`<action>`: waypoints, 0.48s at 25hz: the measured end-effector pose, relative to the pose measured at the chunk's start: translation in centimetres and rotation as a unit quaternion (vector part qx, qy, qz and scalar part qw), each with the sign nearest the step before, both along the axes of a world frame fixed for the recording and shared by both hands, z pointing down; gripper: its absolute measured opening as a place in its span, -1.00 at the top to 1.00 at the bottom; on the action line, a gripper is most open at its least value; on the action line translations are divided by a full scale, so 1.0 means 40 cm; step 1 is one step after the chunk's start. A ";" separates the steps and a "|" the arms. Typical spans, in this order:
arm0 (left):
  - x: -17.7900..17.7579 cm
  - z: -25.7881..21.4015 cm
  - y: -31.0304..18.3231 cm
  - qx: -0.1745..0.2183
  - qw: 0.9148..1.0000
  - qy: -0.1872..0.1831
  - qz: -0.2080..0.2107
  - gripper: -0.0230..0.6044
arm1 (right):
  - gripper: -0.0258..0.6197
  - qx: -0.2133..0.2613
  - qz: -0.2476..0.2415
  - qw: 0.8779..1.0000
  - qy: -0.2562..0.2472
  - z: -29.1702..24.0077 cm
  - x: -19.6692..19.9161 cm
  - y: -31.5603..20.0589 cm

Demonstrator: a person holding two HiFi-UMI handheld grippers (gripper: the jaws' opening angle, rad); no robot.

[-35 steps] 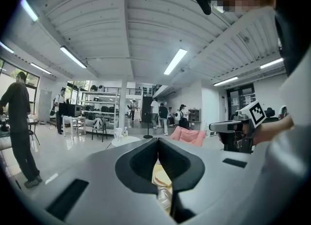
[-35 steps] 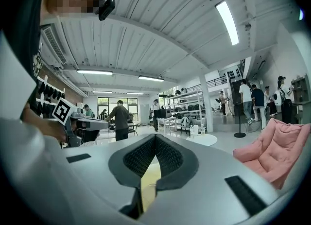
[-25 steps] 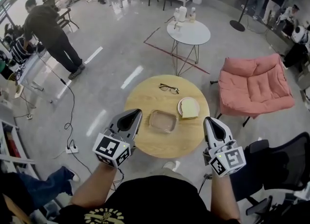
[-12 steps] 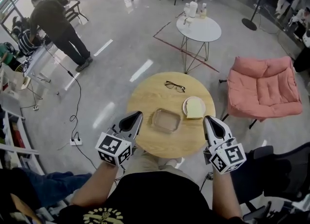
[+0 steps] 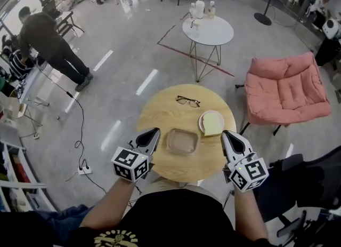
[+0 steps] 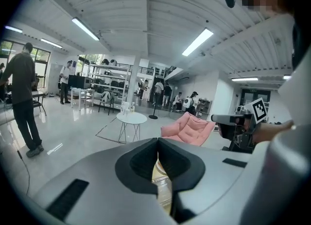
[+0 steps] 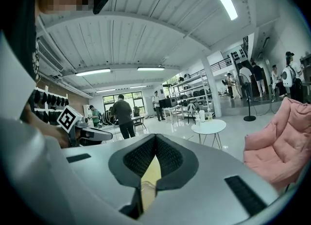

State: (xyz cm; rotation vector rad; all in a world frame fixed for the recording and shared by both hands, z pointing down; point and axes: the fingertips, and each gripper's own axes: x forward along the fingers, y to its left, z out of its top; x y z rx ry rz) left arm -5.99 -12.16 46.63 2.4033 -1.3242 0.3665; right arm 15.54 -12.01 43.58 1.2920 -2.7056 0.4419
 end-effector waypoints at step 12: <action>-0.019 0.175 -0.087 -0.103 0.994 -0.006 0.046 0.87 | 0.87 -0.062 0.013 0.998 0.010 0.122 -0.074 -0.097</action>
